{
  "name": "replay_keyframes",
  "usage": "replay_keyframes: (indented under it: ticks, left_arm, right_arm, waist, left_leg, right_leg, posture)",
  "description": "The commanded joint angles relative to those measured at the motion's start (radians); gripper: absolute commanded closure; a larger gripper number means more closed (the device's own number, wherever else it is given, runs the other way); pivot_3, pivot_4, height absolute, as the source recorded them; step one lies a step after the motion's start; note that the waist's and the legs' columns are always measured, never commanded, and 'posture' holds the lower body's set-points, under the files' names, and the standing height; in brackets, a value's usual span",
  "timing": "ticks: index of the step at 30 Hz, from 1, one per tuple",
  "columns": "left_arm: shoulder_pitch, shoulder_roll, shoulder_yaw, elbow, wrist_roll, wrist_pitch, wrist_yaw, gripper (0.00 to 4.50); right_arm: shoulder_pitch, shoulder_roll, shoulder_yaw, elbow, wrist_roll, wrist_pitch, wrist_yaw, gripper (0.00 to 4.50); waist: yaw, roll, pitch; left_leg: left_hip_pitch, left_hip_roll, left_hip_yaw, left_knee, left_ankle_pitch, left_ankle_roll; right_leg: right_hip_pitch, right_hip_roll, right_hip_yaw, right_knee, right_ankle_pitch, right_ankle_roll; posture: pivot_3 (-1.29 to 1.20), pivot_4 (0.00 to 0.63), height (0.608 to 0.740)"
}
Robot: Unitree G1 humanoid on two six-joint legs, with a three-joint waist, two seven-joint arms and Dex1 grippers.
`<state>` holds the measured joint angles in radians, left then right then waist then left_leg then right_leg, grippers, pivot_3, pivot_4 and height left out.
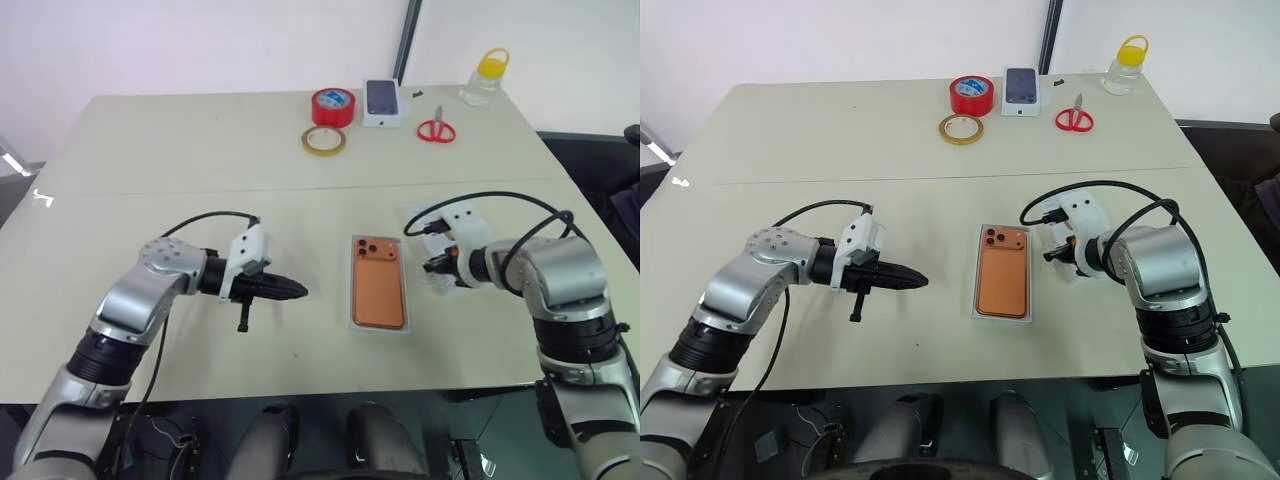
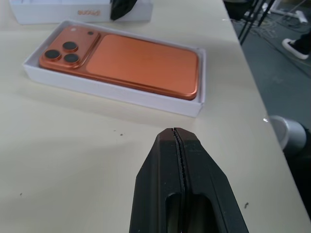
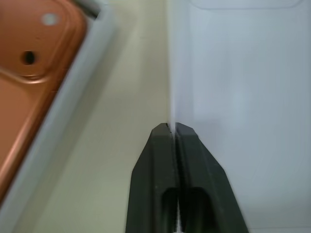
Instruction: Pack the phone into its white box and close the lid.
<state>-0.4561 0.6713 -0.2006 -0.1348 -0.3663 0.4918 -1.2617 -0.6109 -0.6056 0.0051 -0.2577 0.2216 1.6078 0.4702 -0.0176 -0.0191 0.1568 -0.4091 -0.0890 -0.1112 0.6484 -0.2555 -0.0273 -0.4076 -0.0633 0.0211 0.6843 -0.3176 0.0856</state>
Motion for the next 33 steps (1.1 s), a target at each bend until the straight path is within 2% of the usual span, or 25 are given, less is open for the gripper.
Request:
replay_keyframes:
  ticks: [1, 2, 5, 7, 9, 11, 12, 13, 14, 15, 17, 19, 23, 28, 29, 30, 32, 33]
  left_arm:
    - [0.009, 0.008, 0.034, -0.013, 0.008, -0.018, 0.041, 4.5]
    - [0.013, 0.006, 0.046, -0.007, 0.009, -0.019, 0.059, 4.5]
    - [0.019, -0.004, 0.101, 0.025, 0.003, -0.012, 0.131, 4.5]
    - [0.013, -0.018, 0.14, 0.061, -0.009, -0.006, 0.175, 4.5]
    - [0.003, -0.027, 0.164, 0.09, -0.001, -0.011, 0.217, 4.5]
    - [-0.013, -0.033, 0.179, 0.119, 0.013, -0.033, 0.244, 4.5]
    - [-0.026, -0.037, 0.185, 0.138, 0.016, -0.038, 0.257, 4.5]
    - [-0.037, -0.04, 0.188, 0.153, 0.019, -0.042, 0.265, 4.5]
    - [-0.05, -0.044, 0.191, 0.169, 0.021, -0.045, 0.274, 4.5]
    - [-0.062, -0.049, 0.193, 0.181, 0.022, -0.05, 0.281, 4.5]
    - [-0.083, -0.057, 0.191, 0.198, 0.024, -0.057, 0.289, 4.5]
    - [-0.098, -0.067, 0.185, 0.207, 0.028, -0.063, 0.293, 4.5]
    - [-0.111, -0.089, 0.161, 0.204, 0.036, -0.065, 0.283, 4.5]
    - [-0.104, -0.116, 0.074, 0.165, 0.06, -0.07, 0.241, 4.5]
    - [-0.105, -0.123, 0.057, 0.161, 0.062, -0.07, 0.233, 4.5]
    - [-0.105, -0.131, 0.044, 0.158, 0.066, -0.07, 0.229, 4.5]
    - [-0.111, -0.151, 0.009, 0.152, 0.076, -0.071, 0.223, 4.5]
    - [-0.117, -0.164, -0.008, 0.152, 0.084, -0.077, 0.225, 4.5]
  right_arm:
    - [-0.056, 0.015, -0.093, -0.022, 0.046, 0.007, -0.014, 4.48]
    - [-0.08, 0.026, -0.126, -0.021, 0.058, 0.007, -0.016, 4.48]
    - [-0.183, 0.121, -0.333, 0.035, 0.198, 0.007, -0.032, 4.48]
    - [-0.207, 0.17, -0.428, 0.069, 0.455, 0.007, -0.058, 4.48]
    - [-0.199, 0.233, -0.483, 0.082, 0.707, 0.007, -0.165, 4.48]
    - [-0.177, 0.36, -0.541, 0.115, 0.99, 0.007, -0.382, 4.48]
    - [-0.102, 0.361, -0.441, 0.107, 1.323, -0.165, -0.621, 4.48]
    - [-0.049, 0.369, -0.369, 0.095, 1.553, -0.293, -0.804, 4.48]
    - [0.012, 0.438, -0.307, 0.051, 1.689, -0.415, -0.958, 4.48]
    - [0.073, 0.5, -0.245, -0.007, 1.751, -0.504, -1.072, 4.48]
    - [0.174, 0.644, -0.163, -0.117, 1.751, -0.626, -1.249, 4.48]
    - [0.252, 0.723, -0.099, -0.189, 1.751, -0.712, -1.382, 4.48]
    - [0.336, 0.736, -0.064, -0.227, 1.751, -0.787, -1.517, 4.48]
    - [0.373, 0.672, -0.078, -0.212, 1.751, -0.797, -1.546, 4.48]
    - [0.373, 0.666, -0.078, -0.212, 1.751, -0.797, -1.545, 3.92]
    - [0.373, 0.664, -0.078, -0.212, 1.751, -0.798, -1.547, 3.67]
    - [0.364, 0.625, -0.083, -0.203, 1.751, -0.778, -1.524, 2.62]
    - [0.337, 0.547, -0.092, -0.181, 1.751, -0.735, -1.473, 2.21]
  waist:
    - [-0.002, 0.0, 0.0]
    - [-0.003, 0.0, 0.0]
    - [-0.009, 0.001, 0.001]
    - [-0.006, 0.001, 0.001]
    - [-0.003, 0.001, 0.0]
    - [-0.004, 0.001, 0.0]
    - [-0.004, 0.001, 0.0]
    - [-0.002, 0.001, 0.001]
    - [-0.002, 0.001, 0.001]
    - [-0.005, 0.001, 0.001]
    - [-0.02, 0.001, 0.001]
    - [-0.028, 0.001, 0.0]
    - [-0.03, 0.001, 0.0]
    - [-0.029, 0.002, 0.0]
    - [-0.028, 0.002, 0.0]
    - [-0.028, 0.002, 0.0]
    - [-0.029, 0.002, 0.0]
    - [-0.028, 0.002, 0.0]
  left_leg:
    - [0.0, 0.0, 0.0, 0.0, 0.0, 0.0]
    - [0.0, 0.0, 0.0, 0.0, 0.0, 0.0]
    - [0.0, 0.0, 0.001, 0.0, -0.001, 0.001]
    - [0.0, 0.001, 0.0, -0.001, -0.001, 0.001]
    - [0.0, 0.001, 0.0, -0.001, 0.0, 0.001]
    - [0.0, 0.001, 0.0, -0.001, 0.0, 0.001]
    - [0.0, 0.001, 0.0, 0.0, 0.0, 0.001]
    - [0.0, 0.001, 0.0, -0.001, 0.0, 0.0]
    - [0.0, 0.001, 0.0, 0.0, 0.0, 0.0]
    - [0.0, 0.001, 0.0, 0.0, 0.0, 0.0]
    - [-0.001, 0.001, 0.001, 0.0, 0.0, 0.0]
    - [0.0, 0.001, 0.0, 0.0, 0.0, 0.0]
    - [0.001, 0.0, 0.0, 0.002, 0.0, 0.0]
    - [0.001, 0.001, 0.0, -0.001, 0.0, 0.0]
    - [0.002, 0.001, 0.0, -0.001, 0.0, 0.0]
    - [0.001, 0.001, 0.0, 0.0, 0.0, 0.001]
    - [0.001, 0.001, 0.0, 0.0, -0.001, 0.002]
    - [0.001, 0.001, 0.0, 0.0, -0.001, 0.003]
  right_leg:
    - [0.0, 0.0, 0.0, 0.0, 0.0, 0.0]
    - [-0.001, 0.0, 0.0, 0.001, 0.0, 0.0]
    - [-0.001, 0.0, 0.001, 0.002, 0.0, 0.0]
    - [-0.001, 0.001, 0.0, 0.002, 0.0, 0.0]
    - [-0.001, 0.001, 0.0, 0.001, 0.0, 0.0]
    - [-0.001, 0.001, 0.0, 0.001, 0.0, 0.0]
    - [-0.001, 0.001, 0.0, 0.002, 0.0, 0.0]
    - [-0.001, 0.001, 0.0, 0.002, 0.0, 0.0]
    - [-0.001, 0.001, 0.0, 0.002, 0.0, 0.0]
    - [-0.001, 0.0, 0.0, 0.001, 0.0, 0.0]
    - [-0.001, 0.0, 0.0, 0.001, 0.0, 0.0]
    - [-0.001, 0.0, 0.0, 0.002, 0.0, 0.0]
    - [0.0, 0.001, 0.001, 0.004, 0.0, 0.0]
    - [-0.001, 0.001, 0.001, 0.003, 0.0, 0.0]
    - [0.0, 0.001, 0.001, 0.003, 0.0, 0.0]
    - [0.0, 0.001, 0.001, 0.003, 0.0, 0.0]
    - [0.0, 0.001, 0.001, 0.003, 0.0, 0.0]
    - [0.0, 0.001, 0.001, 0.003, 0.0, 0.0]
  posture:
    - [0.0, 0.15, 0.74]
    - [0.0, 0.15, 0.74]
    - [0.0, 0.15, 0.74]
    - [0.0, 0.15, 0.74]
    - [0.0, 0.15, 0.74]
    - [0.0, 0.15, 0.74]
    - [0.0, 0.15, 0.74]
    - [0.0, 0.15, 0.74]
    - [0.0, 0.15, 0.74]
    - [0.0, 0.15, 0.74]
    - [0.0, 0.15, 0.74]
    - [0.0, 0.15, 0.74]
    - [0.0, 0.15, 0.74]
    - [0.0, 0.15, 0.74]
    - [0.0, 0.15, 0.74]
    - [0.0, 0.15, 0.74]
    - [0.0, 0.15, 0.74]
    - [0.0, 0.15, 0.74]
